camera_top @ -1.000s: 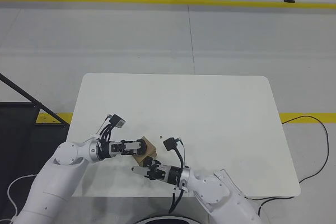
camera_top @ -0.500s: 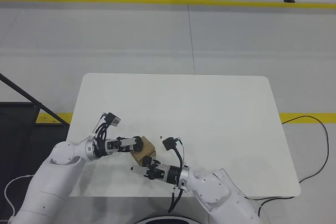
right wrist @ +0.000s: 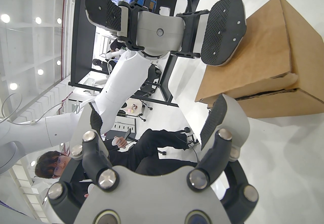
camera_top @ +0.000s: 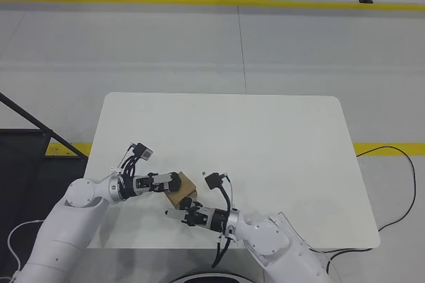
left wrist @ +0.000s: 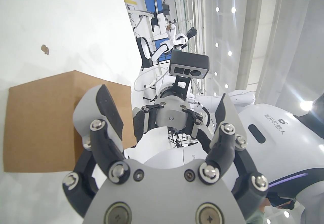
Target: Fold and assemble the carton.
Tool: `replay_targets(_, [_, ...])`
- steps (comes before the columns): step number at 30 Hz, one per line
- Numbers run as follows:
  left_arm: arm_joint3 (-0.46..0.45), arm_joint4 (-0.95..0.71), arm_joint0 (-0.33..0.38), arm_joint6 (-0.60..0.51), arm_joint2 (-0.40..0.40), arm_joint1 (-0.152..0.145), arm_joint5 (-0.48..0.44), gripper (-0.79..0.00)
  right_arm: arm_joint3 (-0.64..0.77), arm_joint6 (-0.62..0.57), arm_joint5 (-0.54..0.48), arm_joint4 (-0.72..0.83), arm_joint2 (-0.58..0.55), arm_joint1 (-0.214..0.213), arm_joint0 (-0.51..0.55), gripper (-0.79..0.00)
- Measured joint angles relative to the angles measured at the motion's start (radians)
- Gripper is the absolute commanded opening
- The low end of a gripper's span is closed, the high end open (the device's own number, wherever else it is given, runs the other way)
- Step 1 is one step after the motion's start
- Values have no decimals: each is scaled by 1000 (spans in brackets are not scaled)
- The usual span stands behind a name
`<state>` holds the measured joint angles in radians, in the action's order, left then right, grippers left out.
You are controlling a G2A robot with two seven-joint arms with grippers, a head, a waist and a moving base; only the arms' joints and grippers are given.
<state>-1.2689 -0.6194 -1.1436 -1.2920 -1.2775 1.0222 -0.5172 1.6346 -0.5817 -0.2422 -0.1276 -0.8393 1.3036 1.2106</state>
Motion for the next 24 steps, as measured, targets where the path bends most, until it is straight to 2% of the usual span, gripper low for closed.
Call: replay_targets(24, [-7, 28, 14, 5, 41, 7, 5, 0, -8, 5, -7, 3, -2, 3, 0, 0])
